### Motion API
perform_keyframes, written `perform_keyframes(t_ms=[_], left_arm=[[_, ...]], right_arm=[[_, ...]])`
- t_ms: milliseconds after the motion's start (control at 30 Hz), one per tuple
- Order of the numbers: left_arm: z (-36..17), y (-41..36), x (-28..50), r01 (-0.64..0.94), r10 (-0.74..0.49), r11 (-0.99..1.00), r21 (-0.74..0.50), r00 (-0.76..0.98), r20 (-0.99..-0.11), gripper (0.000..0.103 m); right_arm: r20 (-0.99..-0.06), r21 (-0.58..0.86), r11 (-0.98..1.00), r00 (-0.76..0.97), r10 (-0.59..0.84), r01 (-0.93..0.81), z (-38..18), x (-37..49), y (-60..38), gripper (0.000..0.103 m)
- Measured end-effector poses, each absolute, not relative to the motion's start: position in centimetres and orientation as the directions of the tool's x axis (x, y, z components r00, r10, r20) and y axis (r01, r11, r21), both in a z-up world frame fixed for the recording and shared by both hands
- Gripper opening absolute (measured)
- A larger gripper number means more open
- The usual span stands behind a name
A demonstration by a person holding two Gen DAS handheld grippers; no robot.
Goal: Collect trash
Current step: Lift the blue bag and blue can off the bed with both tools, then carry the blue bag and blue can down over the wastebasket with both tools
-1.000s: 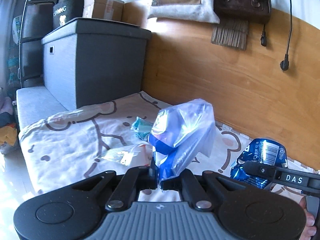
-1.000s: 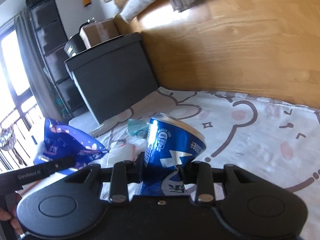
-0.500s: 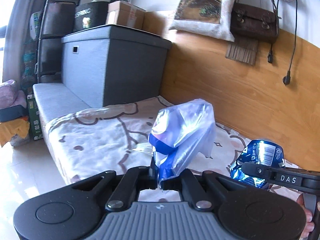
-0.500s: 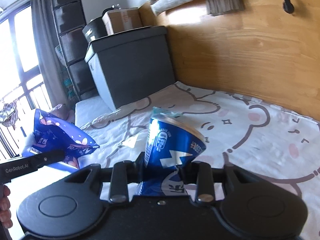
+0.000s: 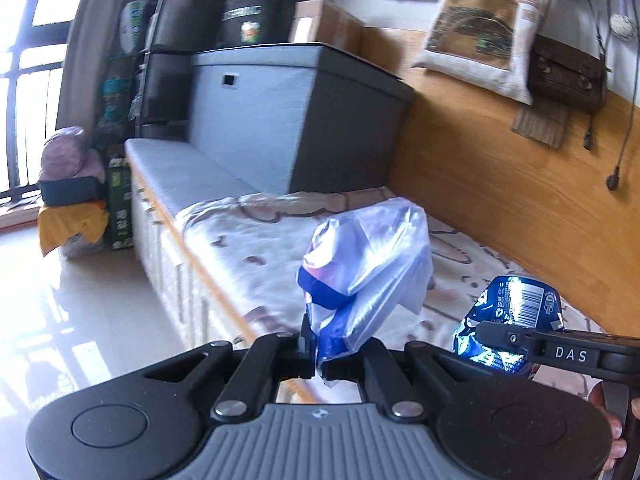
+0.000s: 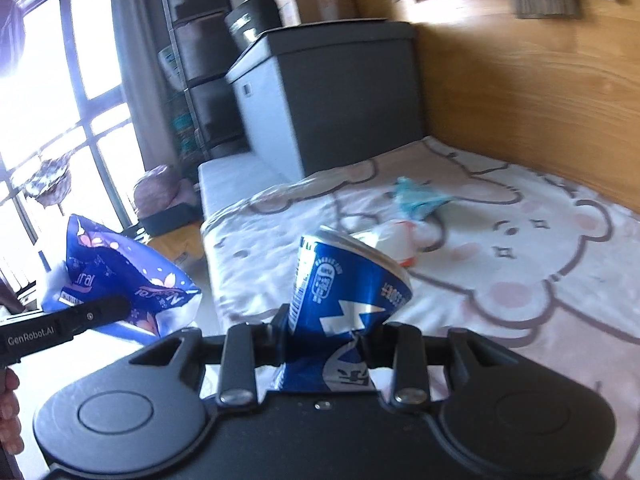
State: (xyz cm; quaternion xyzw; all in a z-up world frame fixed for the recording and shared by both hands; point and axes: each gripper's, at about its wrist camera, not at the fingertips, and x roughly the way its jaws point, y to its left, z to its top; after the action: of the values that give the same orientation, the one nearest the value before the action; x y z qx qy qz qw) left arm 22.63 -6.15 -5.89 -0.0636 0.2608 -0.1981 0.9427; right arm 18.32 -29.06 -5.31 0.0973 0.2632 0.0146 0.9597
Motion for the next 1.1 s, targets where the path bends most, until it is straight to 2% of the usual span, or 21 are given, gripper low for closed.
perform_keyframes(t_ms=[200, 633, 1100], left_arm=[[-8.1, -1.3, 22.5, 0.264, -0.361, 0.93, -0.257, 0.793, -0.492, 0.002], [-15.9, 7.9, 24.0, 0.062, -0.271, 0.938, -0.342, 0.747, -0.607, 0.002], [-26.8, 9.8, 27.2, -0.053, -0.265, 0.934, -0.353, 0.559, -0.786, 0.002]], right_arm=[[-0.539, 0.178, 0.983, 0.83, 0.144, -0.055, -6.6, 19.5, -24.2, 0.034], [-0.67, 0.098, 0.976, 0.712, 0.21, -0.195, -12.2, 22.6, -14.7, 0.034], [-0.791, 0.089, 0.963, 0.57, 0.223, -0.253, -19.5, 25.1, -10.7, 0.034]])
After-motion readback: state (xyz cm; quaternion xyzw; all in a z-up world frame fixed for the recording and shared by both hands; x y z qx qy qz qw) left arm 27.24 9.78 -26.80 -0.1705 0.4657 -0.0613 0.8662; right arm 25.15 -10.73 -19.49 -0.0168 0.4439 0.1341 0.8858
